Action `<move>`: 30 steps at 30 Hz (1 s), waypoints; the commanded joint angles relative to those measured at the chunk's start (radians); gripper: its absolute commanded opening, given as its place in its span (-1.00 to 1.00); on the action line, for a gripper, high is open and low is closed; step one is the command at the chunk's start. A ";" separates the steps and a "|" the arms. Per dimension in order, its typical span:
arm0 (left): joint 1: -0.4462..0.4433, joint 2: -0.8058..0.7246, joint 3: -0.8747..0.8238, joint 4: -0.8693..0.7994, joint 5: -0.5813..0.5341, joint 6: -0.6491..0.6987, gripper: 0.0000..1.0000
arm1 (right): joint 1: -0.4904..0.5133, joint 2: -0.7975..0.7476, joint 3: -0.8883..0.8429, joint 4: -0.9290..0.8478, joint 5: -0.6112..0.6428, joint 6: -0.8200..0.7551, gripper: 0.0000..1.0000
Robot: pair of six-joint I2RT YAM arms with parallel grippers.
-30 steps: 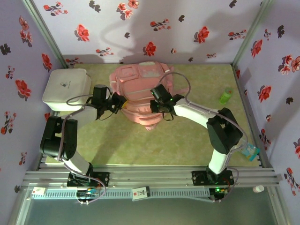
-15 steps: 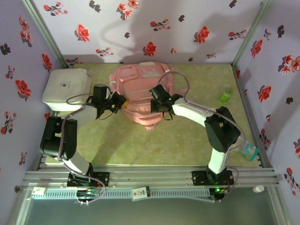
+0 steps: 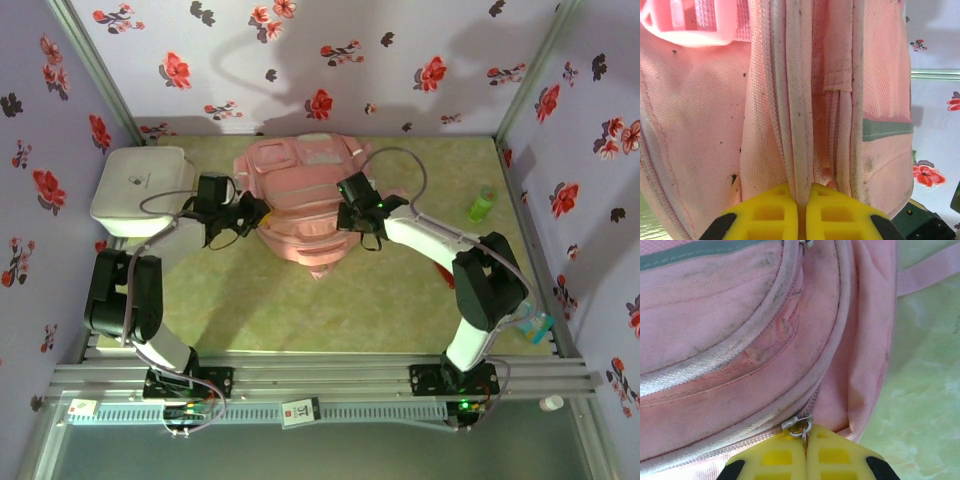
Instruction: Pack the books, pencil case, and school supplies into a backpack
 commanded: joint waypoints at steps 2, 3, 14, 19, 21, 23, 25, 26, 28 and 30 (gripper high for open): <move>0.064 0.001 0.073 -0.099 -0.063 0.134 -0.79 | 0.051 -0.051 0.009 -0.002 -0.050 -0.057 -1.00; 0.074 0.004 0.089 -0.137 -0.070 0.167 -0.60 | 0.075 -0.045 0.027 -0.002 -0.057 -0.070 -1.00; 0.163 -0.146 0.079 -0.336 -0.175 0.251 0.18 | 0.215 0.142 0.252 0.040 -0.161 -0.082 -1.00; 0.158 -0.191 0.023 -0.280 -0.106 0.150 0.22 | 0.245 0.195 0.297 0.053 -0.199 -0.071 -1.00; 0.149 -0.193 -0.015 -0.218 -0.053 0.090 0.22 | 0.250 0.206 0.305 0.057 -0.215 -0.063 -1.00; 0.135 -0.185 -0.047 -0.157 -0.018 0.034 0.21 | 0.254 0.216 0.309 0.063 -0.226 -0.055 -1.00; 0.124 -0.176 -0.079 -0.098 0.000 -0.016 0.18 | 0.254 0.221 0.308 0.069 -0.246 -0.055 -1.00; 0.119 -0.170 -0.095 -0.066 0.000 -0.040 0.16 | 0.255 0.222 0.307 0.071 -0.250 -0.052 -1.00; 0.110 -0.154 -0.116 -0.017 0.000 -0.074 0.11 | 0.255 0.224 0.307 0.075 -0.256 -0.048 -1.00; 0.102 -0.134 -0.120 0.011 0.001 -0.087 0.06 | 0.257 0.225 0.308 0.076 -0.261 -0.046 -1.00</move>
